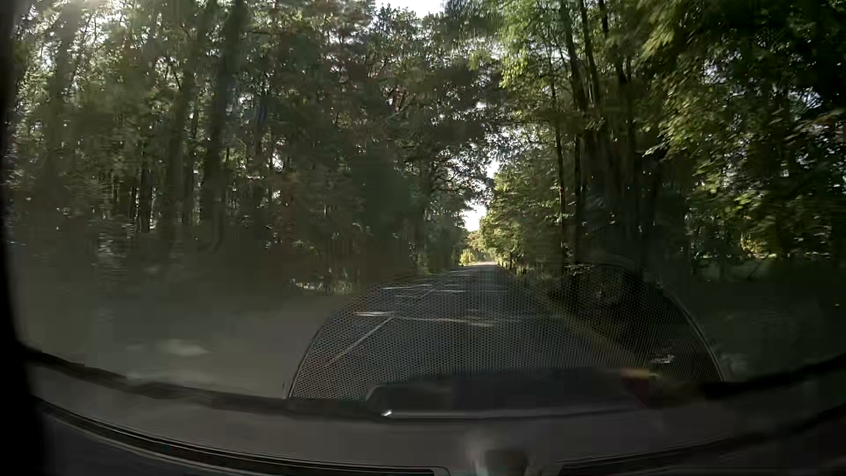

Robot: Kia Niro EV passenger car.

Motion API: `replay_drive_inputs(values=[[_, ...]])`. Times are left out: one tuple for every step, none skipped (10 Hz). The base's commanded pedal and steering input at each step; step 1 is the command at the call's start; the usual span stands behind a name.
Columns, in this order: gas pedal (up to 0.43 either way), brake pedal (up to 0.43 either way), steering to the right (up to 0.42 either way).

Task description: Follow the waypoints while adhering to traffic rules and regulations

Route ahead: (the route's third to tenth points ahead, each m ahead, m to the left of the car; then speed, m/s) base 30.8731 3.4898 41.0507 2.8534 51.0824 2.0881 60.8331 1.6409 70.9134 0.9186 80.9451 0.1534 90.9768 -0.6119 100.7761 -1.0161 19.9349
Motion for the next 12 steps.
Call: replay_drive_inputs(values=[[0.260,0.006,0.012],[0.260,0.006,0.012],[0.260,0.006,0.012],[0.260,0.006,0.012],[0.260,0.006,0.012],[0.260,0.006,0.012],[0.260,0.006,0.012],[0.260,0.006,0.012],[0.260,0.006,0.012],[0.268,0.006,0.011],[0.268,0.006,0.011],[0.268,0.006,0.011]])
